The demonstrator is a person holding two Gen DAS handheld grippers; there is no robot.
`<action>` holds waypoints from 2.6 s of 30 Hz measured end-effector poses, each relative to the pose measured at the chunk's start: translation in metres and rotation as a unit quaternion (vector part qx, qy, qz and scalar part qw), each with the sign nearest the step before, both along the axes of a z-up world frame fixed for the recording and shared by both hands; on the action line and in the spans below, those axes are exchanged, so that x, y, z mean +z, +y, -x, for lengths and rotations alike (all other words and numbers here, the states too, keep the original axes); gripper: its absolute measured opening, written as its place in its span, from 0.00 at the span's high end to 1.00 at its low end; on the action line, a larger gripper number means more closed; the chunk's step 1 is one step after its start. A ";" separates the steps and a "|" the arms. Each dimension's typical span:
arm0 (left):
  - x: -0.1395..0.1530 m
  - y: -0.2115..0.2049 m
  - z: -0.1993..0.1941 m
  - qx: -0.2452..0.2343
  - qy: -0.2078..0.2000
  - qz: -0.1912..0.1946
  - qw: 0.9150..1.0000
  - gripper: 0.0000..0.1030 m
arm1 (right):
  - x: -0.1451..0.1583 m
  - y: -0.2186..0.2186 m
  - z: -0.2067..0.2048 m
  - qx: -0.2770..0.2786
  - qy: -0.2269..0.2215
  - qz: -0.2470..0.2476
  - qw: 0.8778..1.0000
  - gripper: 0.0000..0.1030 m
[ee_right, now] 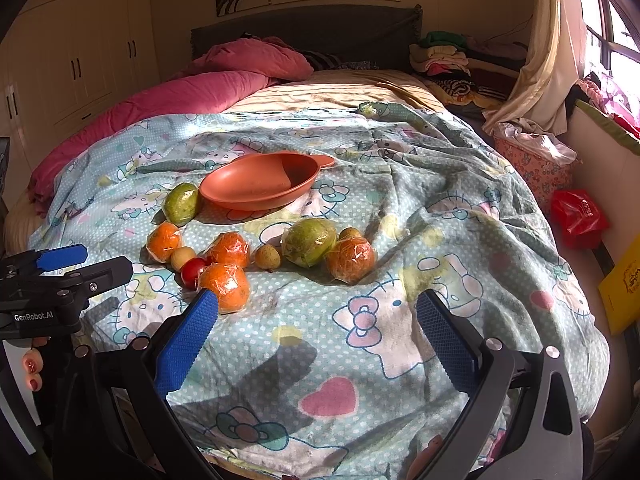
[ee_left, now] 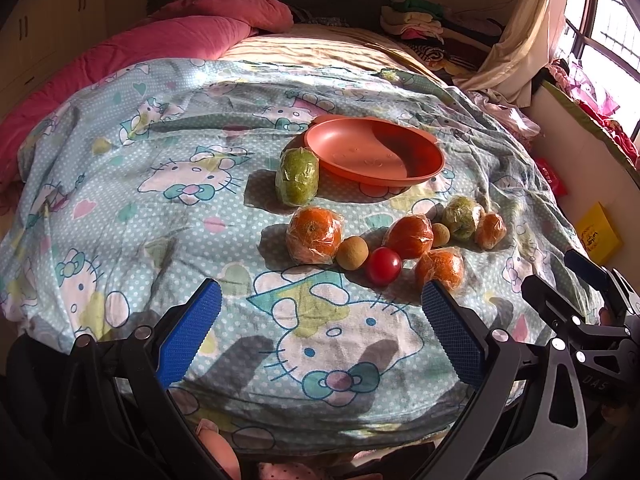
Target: Organize fruits
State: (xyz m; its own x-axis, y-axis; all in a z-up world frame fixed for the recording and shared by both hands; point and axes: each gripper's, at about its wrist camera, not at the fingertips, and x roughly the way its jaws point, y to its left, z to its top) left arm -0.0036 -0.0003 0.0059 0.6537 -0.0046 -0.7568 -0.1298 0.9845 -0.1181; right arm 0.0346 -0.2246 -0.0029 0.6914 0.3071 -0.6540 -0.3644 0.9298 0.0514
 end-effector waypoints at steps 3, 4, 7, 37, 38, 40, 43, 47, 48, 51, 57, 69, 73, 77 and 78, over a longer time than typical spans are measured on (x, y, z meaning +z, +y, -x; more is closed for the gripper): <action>0.000 0.000 0.000 0.000 0.000 0.000 1.000 0.08 | 0.000 0.000 0.000 -0.001 0.000 0.000 1.000 0.04; 0.000 0.000 0.000 0.001 0.000 -0.001 1.000 0.08 | 0.000 0.000 0.000 0.000 0.000 0.000 1.000 0.04; -0.001 0.000 0.000 0.001 0.001 0.001 1.000 0.08 | 0.000 0.000 0.000 0.000 0.001 0.000 1.000 0.04; -0.030 0.057 -0.072 -0.072 0.073 0.054 0.993 0.31 | -0.031 0.047 -0.023 0.093 0.054 0.002 0.994 0.04; -0.030 0.054 -0.073 -0.079 0.075 0.054 0.993 0.35 | -0.031 0.048 -0.024 0.094 0.053 0.001 0.994 0.04; -0.031 0.050 -0.074 -0.090 0.077 0.057 0.991 0.39 | -0.031 0.050 -0.026 0.095 0.055 0.000 0.994 0.04; -0.032 0.045 -0.077 -0.106 0.082 0.060 0.989 0.48 | -0.031 0.052 -0.028 0.100 0.056 -0.003 0.993 0.05; -0.036 0.039 -0.081 -0.123 0.087 0.063 0.987 0.63 | -0.034 0.058 -0.031 0.107 0.059 0.003 0.993 0.25; -0.036 0.038 -0.082 -0.127 0.088 0.065 0.986 0.64 | -0.036 0.058 -0.032 0.109 0.062 0.003 0.992 0.30; -0.036 0.035 -0.084 -0.133 0.087 0.065 0.985 0.67 | -0.039 0.060 -0.034 0.117 0.067 -0.002 0.991 0.37; -0.039 0.036 -0.091 -0.138 0.092 0.075 0.983 0.67 | -0.043 0.067 -0.039 0.143 0.083 -0.016 0.986 0.59; -0.041 0.038 -0.102 -0.142 0.100 0.085 0.981 0.68 | -0.028 0.045 -0.045 0.133 0.088 -0.058 0.986 0.62; -0.032 0.036 -0.099 -0.143 0.093 0.083 0.982 0.68 | -0.015 0.031 -0.055 0.119 0.081 -0.075 0.987 0.62; -0.016 0.034 -0.098 -0.148 0.079 0.086 0.982 0.68 | -0.002 0.022 -0.071 0.111 0.070 -0.085 0.988 0.62; -0.011 0.034 -0.098 -0.150 0.076 0.088 0.982 0.68 | -0.001 0.021 -0.075 0.112 0.069 -0.087 0.987 0.62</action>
State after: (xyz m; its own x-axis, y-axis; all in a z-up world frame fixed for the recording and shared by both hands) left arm 0.0947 0.0333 -0.0055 0.4825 -0.3186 -0.8159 0.1341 0.9474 -0.2907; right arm 0.1096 -0.2035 -0.0034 0.5017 0.5583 -0.6608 -0.5377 0.7997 0.2673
